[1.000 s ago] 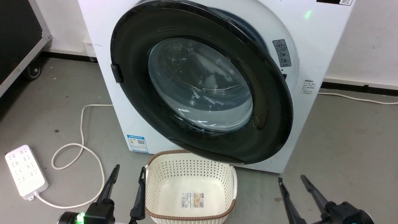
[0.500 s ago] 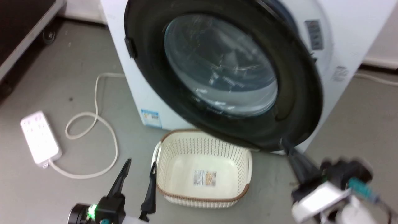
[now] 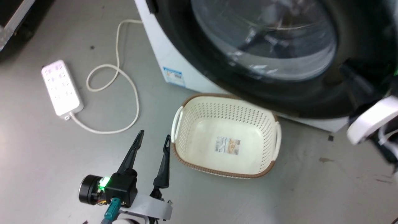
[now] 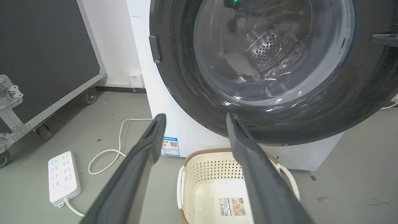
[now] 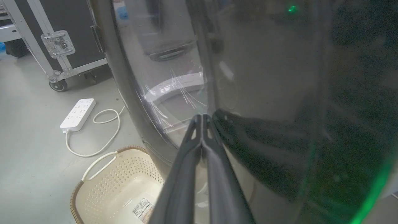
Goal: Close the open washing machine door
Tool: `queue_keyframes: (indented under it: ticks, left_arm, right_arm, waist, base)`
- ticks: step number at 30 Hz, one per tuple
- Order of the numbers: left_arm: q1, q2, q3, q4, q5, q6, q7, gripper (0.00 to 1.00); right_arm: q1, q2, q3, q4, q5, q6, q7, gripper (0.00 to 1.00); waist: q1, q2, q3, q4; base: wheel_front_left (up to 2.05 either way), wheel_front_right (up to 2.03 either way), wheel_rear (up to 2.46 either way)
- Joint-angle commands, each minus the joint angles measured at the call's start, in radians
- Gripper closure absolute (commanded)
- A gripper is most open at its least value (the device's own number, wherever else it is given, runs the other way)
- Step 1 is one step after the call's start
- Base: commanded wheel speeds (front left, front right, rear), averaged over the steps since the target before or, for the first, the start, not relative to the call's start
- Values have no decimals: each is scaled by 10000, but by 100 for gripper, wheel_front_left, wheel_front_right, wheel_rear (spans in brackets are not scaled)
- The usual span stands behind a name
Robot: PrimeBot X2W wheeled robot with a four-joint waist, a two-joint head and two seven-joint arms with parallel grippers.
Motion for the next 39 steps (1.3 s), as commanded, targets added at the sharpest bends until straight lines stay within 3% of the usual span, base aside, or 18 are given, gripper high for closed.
queue_keyframes:
  ticks: [1,11,19,20,21,22,29,39]
  left_arm:
    - [-212,-70,-30,-32,41,25,-53,0]
    - [-559,-170,-59,-31,58,15,-53,0]
    - [-471,-191,-47,131,75,40,-53,0]
    - [-421,-191,-38,151,84,26,-53,0]
    - [-366,-192,-11,175,83,12,-53,0]
    - [-303,-192,32,201,82,-5,-53,0]
    - [231,-112,368,514,62,-138,-53,0]
    - [994,-61,778,580,27,-176,-53,0]
  right_arm:
    - [-475,-238,-156,385,173,-21,110,100]
    - [-2689,-167,-1319,2962,698,-21,336,100]
    - [-2741,28,-1279,3782,533,-21,-352,100]
    - [-2567,108,-1190,3818,506,-21,-507,95]
    - [-2376,174,-1093,3835,449,-21,-704,61]
    - [-2161,246,-1011,3846,374,-21,-929,0]
    - [-308,975,-883,3254,69,-21,-1815,0]
    - [2699,1825,-1732,-128,-1119,-21,-1958,0]
  waist:
    - [-3,-1,240,197]
    - [-3,-1,649,293]
    - [-3,-1,95,132]
    - [-3,-1,-69,83]
    - [-3,-1,-256,25]
    - [-3,-1,-453,-45]
    - [-3,-1,-1921,-644]
    - [-3,-1,-2961,-1698]
  base:
    - [0,0,0]
    - [0,0,0]
    - [0,0,0]
    - [0,0,0]
    - [0,0,0]
    - [0,0,0]
    - [0,0,0]
    - [0,0,0]
